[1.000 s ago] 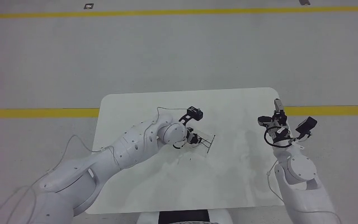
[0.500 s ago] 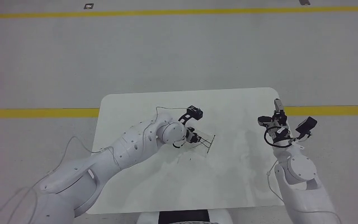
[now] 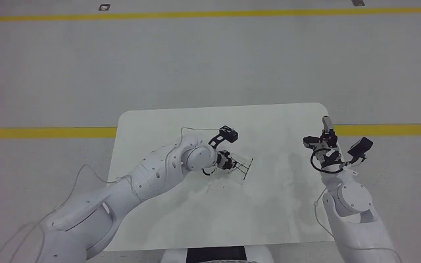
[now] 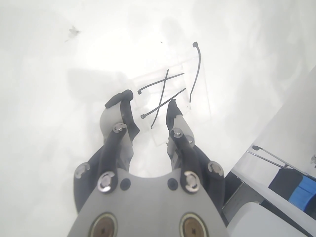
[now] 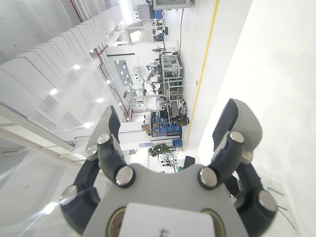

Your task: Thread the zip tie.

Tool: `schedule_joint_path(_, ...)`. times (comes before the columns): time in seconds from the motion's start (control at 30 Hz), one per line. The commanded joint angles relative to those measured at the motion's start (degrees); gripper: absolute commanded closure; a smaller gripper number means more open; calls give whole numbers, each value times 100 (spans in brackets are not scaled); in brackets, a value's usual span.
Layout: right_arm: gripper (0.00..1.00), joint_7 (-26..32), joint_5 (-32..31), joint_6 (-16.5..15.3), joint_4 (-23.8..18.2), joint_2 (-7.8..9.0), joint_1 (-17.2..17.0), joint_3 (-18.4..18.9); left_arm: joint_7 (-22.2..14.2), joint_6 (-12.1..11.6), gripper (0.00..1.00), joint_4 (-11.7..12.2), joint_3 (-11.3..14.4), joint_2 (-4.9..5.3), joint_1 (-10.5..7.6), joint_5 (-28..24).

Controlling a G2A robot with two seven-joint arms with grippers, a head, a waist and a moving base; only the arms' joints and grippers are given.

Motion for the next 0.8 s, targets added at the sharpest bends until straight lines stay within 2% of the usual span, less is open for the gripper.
schedule_joint_path(0.0,0,0,0,0,0,0,0,0,28,-42,74,4,-25,1,11,6)
schedule_joint_path(0.53,0,0,0,0,0,0,0,0,56,-262,84,39,-250,59,149,48)
schedule_joint_path(0.77,0,0,0,0,0,0,0,0,38,-236,95,-61,-347,102,210,137)
